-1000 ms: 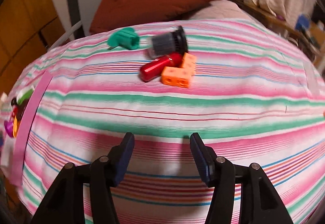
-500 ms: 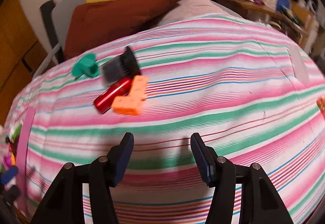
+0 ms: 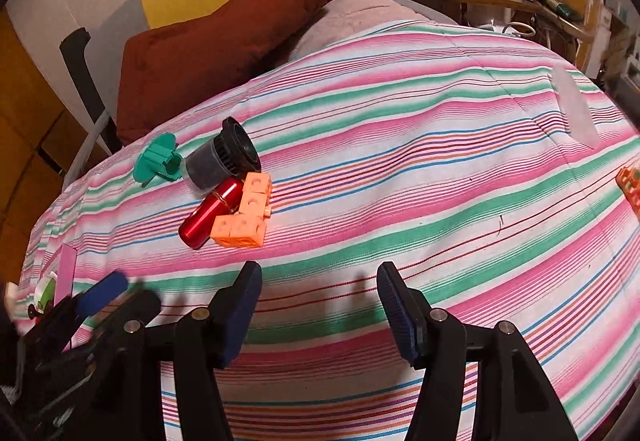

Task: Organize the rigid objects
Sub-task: 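Move both tools back toward the red cylinder and orange cubes, then grasp the red cylinder with the left tool, then grasp the orange interlocking cubes with the right tool while the left tool holds the red cylinder, then carry the red cylinder and orange cubes toward the tray with both tools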

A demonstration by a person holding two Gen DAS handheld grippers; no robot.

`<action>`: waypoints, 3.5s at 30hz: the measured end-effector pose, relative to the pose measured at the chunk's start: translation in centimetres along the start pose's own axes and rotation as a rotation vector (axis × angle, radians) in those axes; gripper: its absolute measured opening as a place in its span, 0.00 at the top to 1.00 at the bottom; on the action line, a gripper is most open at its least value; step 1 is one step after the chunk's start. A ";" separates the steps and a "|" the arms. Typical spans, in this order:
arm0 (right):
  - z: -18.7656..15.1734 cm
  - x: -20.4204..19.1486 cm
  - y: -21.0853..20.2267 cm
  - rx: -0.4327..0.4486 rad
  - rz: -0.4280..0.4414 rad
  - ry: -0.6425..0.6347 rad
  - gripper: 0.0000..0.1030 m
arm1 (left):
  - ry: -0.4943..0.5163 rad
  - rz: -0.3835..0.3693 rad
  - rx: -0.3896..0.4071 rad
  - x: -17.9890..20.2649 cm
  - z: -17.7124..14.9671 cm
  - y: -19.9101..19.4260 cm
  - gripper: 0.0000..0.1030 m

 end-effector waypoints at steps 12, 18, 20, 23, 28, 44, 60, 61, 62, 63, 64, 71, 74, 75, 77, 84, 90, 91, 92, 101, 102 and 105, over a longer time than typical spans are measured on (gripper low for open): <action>0.5 1.3 0.6 -0.027 0.012 0.079 0.40 | 0.019 -0.004 -0.023 1.1 3.2 6.6 0.29; 0.4 1.3 0.7 -0.031 0.018 0.078 0.39 | -0.008 -0.048 -0.004 -0.4 2.4 7.1 0.65; 0.3 1.3 0.8 -0.032 0.020 0.076 0.39 | 0.011 -0.036 -0.020 -0.5 2.3 7.1 0.74; 0.1 1.3 0.8 -0.033 0.020 0.070 0.39 | 0.033 -0.057 -0.027 -0.7 1.8 6.8 0.75; 0.0 1.4 1.0 -0.029 0.032 0.069 0.39 | 0.010 -0.048 -0.010 -1.7 0.9 5.5 0.75; 1.3 -4.0 5.8 0.044 0.124 -0.078 0.30 | -0.038 0.002 0.057 -5.3 -2.0 0.8 0.75; 1.7 -6.0 8.6 0.062 0.014 -0.232 0.57 | -0.022 0.005 0.062 -5.3 -2.4 0.5 0.75; 1.7 -5.8 8.6 0.062 0.024 -0.229 0.57 | -0.022 0.005 0.062 -5.3 -2.4 0.5 0.75; 1.7 -6.1 8.7 0.063 0.027 -0.230 0.57 | -0.021 0.005 0.062 -5.3 -2.4 0.5 0.75; 1.5 -5.9 8.5 0.063 0.025 -0.236 0.57 | -0.021 0.005 0.062 -5.3 -2.4 0.5 0.75; 1.3 -5.8 8.3 0.063 0.022 -0.242 0.57 | -0.021 0.005 0.062 -5.3 -2.4 0.5 0.75; -0.2 -4.9 6.9 0.064 -0.006 -0.230 0.57 | -0.024 0.001 0.062 -5.4 -2.4 0.4 0.75; -0.7 -4.6 6.4 0.066 -0.023 -0.216 0.57 | -0.044 -0.006 0.065 -5.7 -2.4 0.2 0.75; -0.8 -4.5 6.2 0.064 -0.023 -0.207 0.57 | -0.057 -0.008 0.066 -5.9 -2.3 0.1 0.75; -1.1 -4.6 5.9 0.061 -0.024 -0.205 0.57 | -0.095 -0.011 0.069 -6.6 -2.2 -0.3 0.75; -1.5 -4.7 5.6 0.060 -0.023 -0.197 0.57 | -0.148 -0.107 0.086 -7.4 -2.4 -2.5 0.75; -2.0 -4.9 5.2 0.049 -0.026 -0.196 0.57 | -0.123 -0.101 0.103 -7.5 -3.0 -5.2 0.75; -2.1 -5.0 5.0 0.045 -0.024 -0.193 0.57 | -0.132 -0.106 0.107 -7.6 -3.1 -5.7 0.75; -2.2 -5.1 4.9 0.040 -0.022 -0.191 0.57 | -0.138 -0.107 0.109 -7.7 -3.3 -6.2 0.75; -3.7 -7.4 2.8 0.017 0.071 -0.155 0.58 | -0.167 -0.122 0.164 -8.7 -4.9 -11.4 0.75; -3.9 -7.8 2.5 0.021 0.078 -0.163 0.58 | -0.171 -0.121 0.168 -8.9 -5.1 -11.9 0.75; -4.6 -9.4 1.4 0.033 0.104 -0.198 0.58 | -0.198 -0.092 0.176 -10.3 -5.8 -13.4 0.75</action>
Point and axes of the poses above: each gripper's, at about its wrist camera, not at the fingertips, and y roughly the way its jaws point, x to its right, z to its top, the point moved 2 cm from there along y, roughly the way its jaws point, and after that the axes turned 9 degrees about x, right-handed, at the moved point
